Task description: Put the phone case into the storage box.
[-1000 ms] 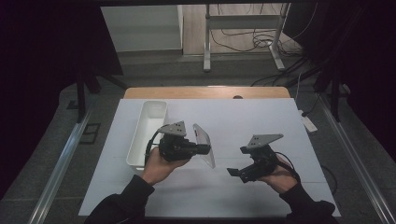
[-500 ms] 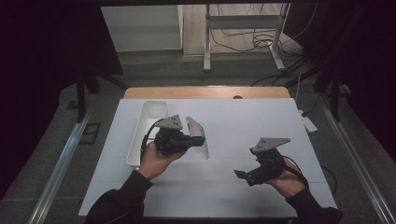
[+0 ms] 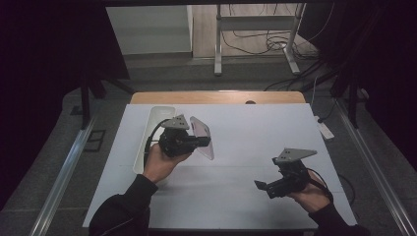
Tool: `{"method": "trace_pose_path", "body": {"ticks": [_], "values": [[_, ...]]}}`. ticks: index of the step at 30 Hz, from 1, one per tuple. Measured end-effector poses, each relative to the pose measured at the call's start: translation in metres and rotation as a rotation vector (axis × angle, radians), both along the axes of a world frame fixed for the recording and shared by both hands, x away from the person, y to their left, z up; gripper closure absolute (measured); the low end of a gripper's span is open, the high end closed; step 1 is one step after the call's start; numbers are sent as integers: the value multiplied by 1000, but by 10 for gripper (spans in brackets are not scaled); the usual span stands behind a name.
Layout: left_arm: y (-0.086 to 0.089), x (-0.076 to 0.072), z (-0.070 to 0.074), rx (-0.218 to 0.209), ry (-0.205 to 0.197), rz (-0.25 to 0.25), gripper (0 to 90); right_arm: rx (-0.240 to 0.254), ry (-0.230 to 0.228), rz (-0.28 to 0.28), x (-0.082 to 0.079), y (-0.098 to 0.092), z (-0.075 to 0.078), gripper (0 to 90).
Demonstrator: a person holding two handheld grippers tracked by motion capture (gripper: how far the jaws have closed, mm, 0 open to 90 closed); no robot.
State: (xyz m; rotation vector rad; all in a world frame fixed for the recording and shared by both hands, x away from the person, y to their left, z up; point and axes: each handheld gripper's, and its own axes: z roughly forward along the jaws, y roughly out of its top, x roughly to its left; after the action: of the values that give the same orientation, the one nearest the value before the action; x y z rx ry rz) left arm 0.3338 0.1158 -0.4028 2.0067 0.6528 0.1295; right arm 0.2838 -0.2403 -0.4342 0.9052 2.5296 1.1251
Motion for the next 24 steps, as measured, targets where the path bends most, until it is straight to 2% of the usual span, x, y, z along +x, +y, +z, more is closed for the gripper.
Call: {"method": "trace_pose_path", "body": {"ticks": [24], "values": [[28, 16, 16, 42, -14, 110, 884, 14, -9, -97, -15, -43, -5, 0]]}}
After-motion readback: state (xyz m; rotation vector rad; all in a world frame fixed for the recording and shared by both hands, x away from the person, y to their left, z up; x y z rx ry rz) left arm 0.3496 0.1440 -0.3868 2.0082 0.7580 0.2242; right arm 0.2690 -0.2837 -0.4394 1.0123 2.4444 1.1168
